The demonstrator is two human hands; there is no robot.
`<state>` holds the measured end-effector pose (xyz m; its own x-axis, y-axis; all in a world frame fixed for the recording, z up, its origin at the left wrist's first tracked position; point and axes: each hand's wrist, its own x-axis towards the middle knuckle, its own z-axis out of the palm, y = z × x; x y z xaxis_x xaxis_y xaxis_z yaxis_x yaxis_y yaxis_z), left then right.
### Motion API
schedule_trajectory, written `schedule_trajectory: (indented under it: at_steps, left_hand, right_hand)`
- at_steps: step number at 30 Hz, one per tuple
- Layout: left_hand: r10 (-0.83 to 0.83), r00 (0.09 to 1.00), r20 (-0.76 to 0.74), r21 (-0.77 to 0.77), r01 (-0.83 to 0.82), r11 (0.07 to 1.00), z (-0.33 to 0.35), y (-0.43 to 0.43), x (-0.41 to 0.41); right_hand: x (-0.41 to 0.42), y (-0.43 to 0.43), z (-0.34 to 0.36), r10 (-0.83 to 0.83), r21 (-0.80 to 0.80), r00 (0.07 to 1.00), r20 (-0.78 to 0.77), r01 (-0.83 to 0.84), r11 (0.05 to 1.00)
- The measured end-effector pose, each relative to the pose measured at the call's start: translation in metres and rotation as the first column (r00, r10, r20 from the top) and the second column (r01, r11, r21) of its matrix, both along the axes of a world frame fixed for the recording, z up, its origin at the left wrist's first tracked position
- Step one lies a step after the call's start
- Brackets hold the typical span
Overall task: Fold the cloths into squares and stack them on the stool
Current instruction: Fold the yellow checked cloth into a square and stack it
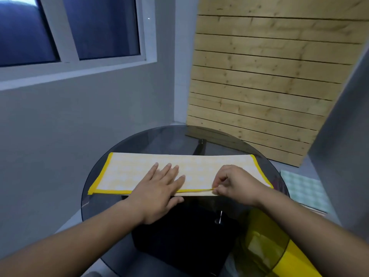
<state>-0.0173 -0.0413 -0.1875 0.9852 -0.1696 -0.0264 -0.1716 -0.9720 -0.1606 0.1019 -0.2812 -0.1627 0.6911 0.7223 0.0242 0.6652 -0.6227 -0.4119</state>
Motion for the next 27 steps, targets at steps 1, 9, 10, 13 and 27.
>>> schedule_trajectory:
  at_steps: [1, 9, 10, 13, 27]
  left_hand:
    - [0.005, 0.999, -0.034, -0.014, -0.005, 1.0, -0.001, 0.002, 0.001]
    - [0.039, 0.981, -0.192, -0.203, -0.079, 0.976, -0.003, 0.009, 0.01]
    - [0.039, 0.978, -0.203, -0.218, -0.084, 0.972, -0.004, 0.011, 0.01]
    - [0.03, 0.978, -0.206, -0.24, -0.081, 0.967, -0.007, 0.015, 0.012]
    - [-0.009, 0.981, -0.192, -0.237, -0.038, 0.971, -0.006, 0.029, 0.01]
  right_hand:
    - [0.0, -0.002, -0.003, 0.007, -0.001, 1.0, -0.004, -0.007, 1.0]
    - [-0.002, -0.01, -0.019, 0.0, 0.044, 1.0, -0.018, 0.001, 0.999]
    - [-0.002, -0.01, -0.019, -0.001, 0.047, 1.0, -0.021, 0.002, 0.999]
    - [-0.003, -0.01, -0.023, -0.008, 0.054, 1.0, -0.02, 0.009, 0.999]
    - [-0.011, -0.007, -0.025, 0.001, 0.031, 0.999, 0.041, -0.002, 1.0]
